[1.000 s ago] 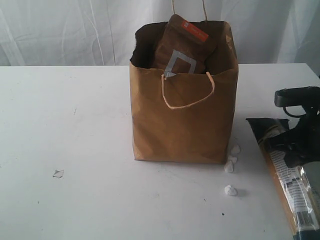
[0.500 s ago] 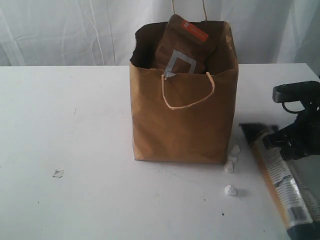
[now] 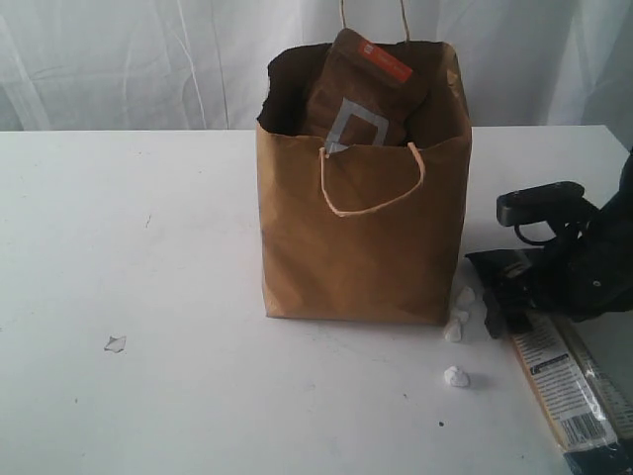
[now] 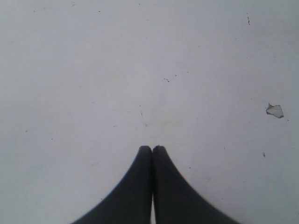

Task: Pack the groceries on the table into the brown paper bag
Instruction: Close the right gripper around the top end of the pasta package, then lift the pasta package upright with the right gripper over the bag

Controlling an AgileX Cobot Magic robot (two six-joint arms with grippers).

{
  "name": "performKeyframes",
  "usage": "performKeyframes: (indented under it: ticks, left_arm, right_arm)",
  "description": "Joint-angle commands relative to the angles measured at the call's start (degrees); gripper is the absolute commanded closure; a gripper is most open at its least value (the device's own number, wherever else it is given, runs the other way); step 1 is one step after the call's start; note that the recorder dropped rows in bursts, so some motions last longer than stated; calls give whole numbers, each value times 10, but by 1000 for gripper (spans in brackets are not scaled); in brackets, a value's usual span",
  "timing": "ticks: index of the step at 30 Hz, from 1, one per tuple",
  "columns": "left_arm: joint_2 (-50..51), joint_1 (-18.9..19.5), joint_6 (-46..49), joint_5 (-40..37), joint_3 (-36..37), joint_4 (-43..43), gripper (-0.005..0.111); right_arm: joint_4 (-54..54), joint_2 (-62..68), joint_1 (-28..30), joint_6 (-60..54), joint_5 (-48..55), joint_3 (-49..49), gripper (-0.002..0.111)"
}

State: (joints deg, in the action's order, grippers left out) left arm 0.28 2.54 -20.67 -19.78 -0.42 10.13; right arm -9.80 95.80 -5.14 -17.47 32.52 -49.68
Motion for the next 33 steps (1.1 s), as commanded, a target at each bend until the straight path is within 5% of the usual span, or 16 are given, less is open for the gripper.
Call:
performKeyframes:
  ticks: [1,12,16,20,26,33]
  left_arm:
    - [-3,1,-1,-22,4,0,107]
    - [-3,1,-1,-22,4,0,107]
    - [-3,1,-1,-22,4,0,107]
    - [-3,1,-1,-22,4,0,107]
    - [-3,1,-1,-22,4,0,107]
    - [-3,1,-1,-22,4,0,107]
  right_arm:
    - [8,7,-7,-3,-30,2,20]
    - [4,33,-7,15,-49,18,27]
    - [13,33,-7,27,-33,18,58]
    - [39,33,-7,27,9,18,105]
    - [73,-23,-1,61,29,15,108]
    - [20,-120,70,20,97,-42,108]
